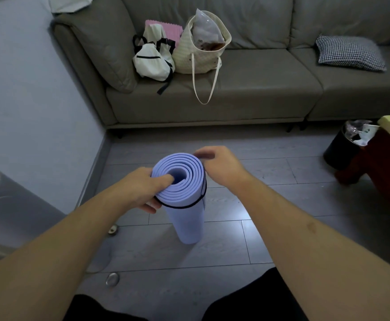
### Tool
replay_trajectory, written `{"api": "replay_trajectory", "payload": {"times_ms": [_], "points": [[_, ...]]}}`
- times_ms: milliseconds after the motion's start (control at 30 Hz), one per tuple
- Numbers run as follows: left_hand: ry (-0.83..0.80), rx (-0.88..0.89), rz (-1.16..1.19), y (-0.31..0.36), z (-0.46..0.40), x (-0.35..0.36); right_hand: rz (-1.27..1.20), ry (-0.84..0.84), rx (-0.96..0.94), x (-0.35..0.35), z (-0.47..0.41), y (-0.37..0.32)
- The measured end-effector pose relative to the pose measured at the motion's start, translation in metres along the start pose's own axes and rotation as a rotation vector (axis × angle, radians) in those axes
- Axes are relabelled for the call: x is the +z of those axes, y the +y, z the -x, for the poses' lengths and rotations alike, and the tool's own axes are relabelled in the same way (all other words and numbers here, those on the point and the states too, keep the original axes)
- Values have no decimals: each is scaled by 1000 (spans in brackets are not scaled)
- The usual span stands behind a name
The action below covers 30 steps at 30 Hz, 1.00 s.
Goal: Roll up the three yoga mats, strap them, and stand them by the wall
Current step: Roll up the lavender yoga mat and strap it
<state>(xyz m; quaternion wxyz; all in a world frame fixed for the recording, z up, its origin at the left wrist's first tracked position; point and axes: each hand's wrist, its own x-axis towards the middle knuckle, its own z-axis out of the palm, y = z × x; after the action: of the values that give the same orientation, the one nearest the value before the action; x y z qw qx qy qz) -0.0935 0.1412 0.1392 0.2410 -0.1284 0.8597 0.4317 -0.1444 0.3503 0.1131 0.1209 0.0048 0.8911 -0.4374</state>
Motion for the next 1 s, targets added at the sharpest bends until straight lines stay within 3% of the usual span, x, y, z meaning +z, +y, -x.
{"api": "replay_trajectory", "payload": {"times_ms": [133,367,533,667,733,833,1000], "points": [[52,25,51,-10,-1,0,-265,-55,163,17,6,17],[186,8,75,-5,0,6,-248,-2,210,23,13,17],[381,46,-82,20,11,18,-391,8,300,24,38,16],[200,28,-281,45,21,23,-498,-116,301,38,70,17],[207,27,-444,40,22,31,-644,-146,327,41,80,17],[238,133,-492,25,24,44,-813,-59,390,37,81,26],[140,195,-545,22,25,39,-627,0,304,36,71,31]]}}
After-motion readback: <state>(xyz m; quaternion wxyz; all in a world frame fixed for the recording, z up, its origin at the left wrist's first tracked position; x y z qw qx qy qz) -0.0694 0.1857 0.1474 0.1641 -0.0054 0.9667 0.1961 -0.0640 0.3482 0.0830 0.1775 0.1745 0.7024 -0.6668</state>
